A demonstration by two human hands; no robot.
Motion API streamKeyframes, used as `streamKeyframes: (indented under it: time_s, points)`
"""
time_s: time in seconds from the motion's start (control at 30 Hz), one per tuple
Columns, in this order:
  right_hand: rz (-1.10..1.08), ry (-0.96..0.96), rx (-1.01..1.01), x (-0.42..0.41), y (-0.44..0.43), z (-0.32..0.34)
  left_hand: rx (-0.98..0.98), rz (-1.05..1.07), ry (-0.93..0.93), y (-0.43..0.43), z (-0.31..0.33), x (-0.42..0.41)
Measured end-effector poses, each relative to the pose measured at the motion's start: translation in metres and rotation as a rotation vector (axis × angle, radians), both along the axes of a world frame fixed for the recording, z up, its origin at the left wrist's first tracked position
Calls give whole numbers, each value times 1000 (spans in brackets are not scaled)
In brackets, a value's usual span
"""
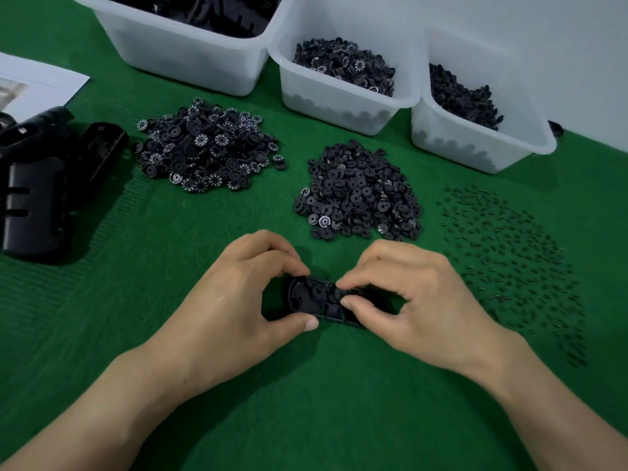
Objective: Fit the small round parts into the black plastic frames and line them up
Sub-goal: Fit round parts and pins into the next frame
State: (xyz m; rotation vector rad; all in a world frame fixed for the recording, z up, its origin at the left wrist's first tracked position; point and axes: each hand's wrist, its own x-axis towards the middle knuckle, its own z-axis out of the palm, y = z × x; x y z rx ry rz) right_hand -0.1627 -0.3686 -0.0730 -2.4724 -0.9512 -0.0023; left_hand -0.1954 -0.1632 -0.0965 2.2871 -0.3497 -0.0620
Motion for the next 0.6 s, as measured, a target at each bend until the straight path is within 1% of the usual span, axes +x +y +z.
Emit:
streamKeyframes:
  time_s: [0.13, 0.17, 0.23, 0.3, 0.33, 0.43, 0.5, 0.6]
  points:
    - [54, -126, -93, -1, 3, 1, 1, 4, -9, 0, 0, -1]
    - [72, -116, -112, 0, 4, 3, 2, 3, -10, 0, 0, -1]
    - [59, 10, -86, 6, 4, 9, 7, 0, -11, 0, -1, 0]
    - [-40, 130, 0, 15, 6, 13, 3, 0, -9, 0, -1, 0]
    - [-115, 127, 16, 20, 8, 12, 0, 2, -8, 0, 0, 0]
    - [-286, 34, -82, 31, 22, 1, -4, 4, -12, 0, 0, -1]
    - [-324, -25, -134, 32, 32, -5, -9, 6, -14, 0, 0, -1]
    - [-348, -65, -118, 33, 39, -7, -15, 13, -14, 0, -1, -1]
